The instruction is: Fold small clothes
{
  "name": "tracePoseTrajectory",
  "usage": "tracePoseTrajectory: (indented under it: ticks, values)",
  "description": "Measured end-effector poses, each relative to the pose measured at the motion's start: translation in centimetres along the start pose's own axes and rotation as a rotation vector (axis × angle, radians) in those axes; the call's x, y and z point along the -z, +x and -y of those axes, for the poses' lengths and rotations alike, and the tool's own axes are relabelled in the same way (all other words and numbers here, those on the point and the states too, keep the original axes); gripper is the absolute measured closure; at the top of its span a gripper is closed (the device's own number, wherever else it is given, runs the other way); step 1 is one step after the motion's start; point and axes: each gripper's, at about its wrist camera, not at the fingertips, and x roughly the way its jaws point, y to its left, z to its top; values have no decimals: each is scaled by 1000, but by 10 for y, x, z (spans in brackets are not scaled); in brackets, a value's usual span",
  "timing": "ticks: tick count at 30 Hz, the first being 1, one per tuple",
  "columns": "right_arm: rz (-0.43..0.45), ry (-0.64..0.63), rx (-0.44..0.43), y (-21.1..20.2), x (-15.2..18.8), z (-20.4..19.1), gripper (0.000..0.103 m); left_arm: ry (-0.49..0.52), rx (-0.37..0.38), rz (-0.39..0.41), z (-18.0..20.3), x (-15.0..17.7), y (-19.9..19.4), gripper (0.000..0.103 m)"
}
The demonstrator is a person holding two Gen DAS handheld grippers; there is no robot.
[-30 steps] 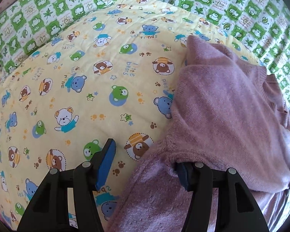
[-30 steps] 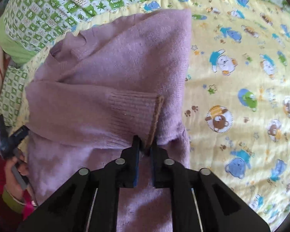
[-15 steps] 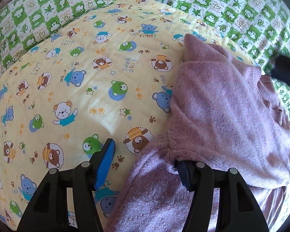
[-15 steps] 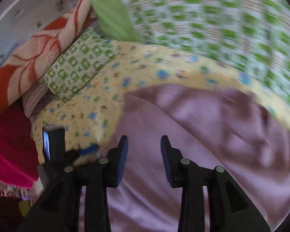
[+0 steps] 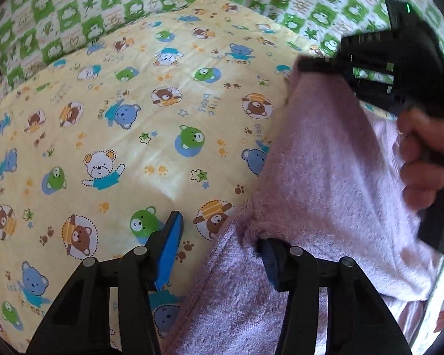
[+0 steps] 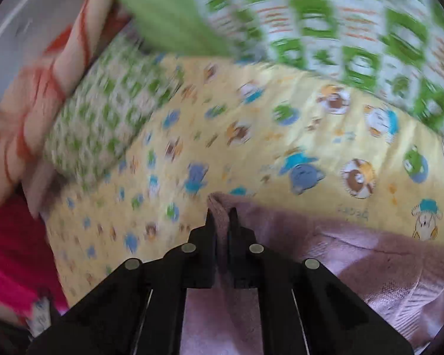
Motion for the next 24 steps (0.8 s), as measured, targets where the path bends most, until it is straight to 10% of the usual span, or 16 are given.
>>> tracePoseTrajectory:
  ticks: [5, 11, 24]
  values:
    - [-30, 106, -44, 11, 16, 21, 92, 59, 23, -23, -3, 2, -8, 49]
    - [149, 127, -28, -64, 44, 22, 72, 108, 26, -51, -12, 10, -25, 47]
    - [223, 464, 206, -210, 233, 119, 72, 130, 28, -28, -4, 0, -46, 45]
